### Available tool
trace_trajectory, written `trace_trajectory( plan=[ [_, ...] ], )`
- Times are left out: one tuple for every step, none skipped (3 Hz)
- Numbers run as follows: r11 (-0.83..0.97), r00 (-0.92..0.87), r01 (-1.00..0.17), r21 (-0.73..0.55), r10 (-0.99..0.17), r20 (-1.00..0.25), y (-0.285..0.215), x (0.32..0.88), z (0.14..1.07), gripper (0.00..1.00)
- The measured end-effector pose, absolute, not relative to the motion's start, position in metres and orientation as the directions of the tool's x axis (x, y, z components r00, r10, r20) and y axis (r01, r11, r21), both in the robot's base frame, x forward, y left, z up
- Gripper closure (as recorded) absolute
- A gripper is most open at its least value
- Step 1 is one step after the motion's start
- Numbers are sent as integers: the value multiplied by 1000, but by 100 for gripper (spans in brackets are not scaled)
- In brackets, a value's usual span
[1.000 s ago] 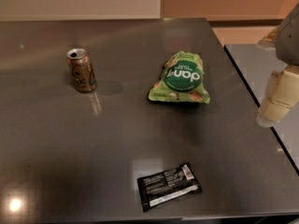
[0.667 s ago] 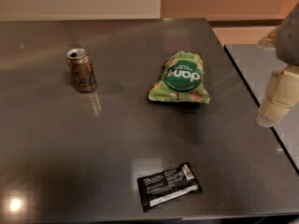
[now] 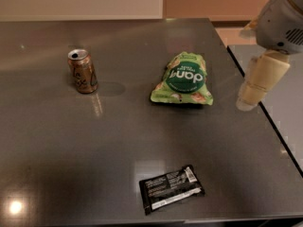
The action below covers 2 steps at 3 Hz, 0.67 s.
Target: Pick orange can
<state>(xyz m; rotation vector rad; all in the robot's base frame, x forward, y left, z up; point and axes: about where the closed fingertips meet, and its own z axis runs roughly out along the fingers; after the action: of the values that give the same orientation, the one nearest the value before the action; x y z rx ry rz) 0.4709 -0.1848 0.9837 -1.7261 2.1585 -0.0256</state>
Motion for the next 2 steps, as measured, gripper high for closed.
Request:
trace_trajectory(
  plan=[
    [225, -141, -947, -229, -932, -333, -152, 497, 984, 0],
    [205, -110, -957, -207, -912, -396, -112, 521, 979, 0]
  ],
)
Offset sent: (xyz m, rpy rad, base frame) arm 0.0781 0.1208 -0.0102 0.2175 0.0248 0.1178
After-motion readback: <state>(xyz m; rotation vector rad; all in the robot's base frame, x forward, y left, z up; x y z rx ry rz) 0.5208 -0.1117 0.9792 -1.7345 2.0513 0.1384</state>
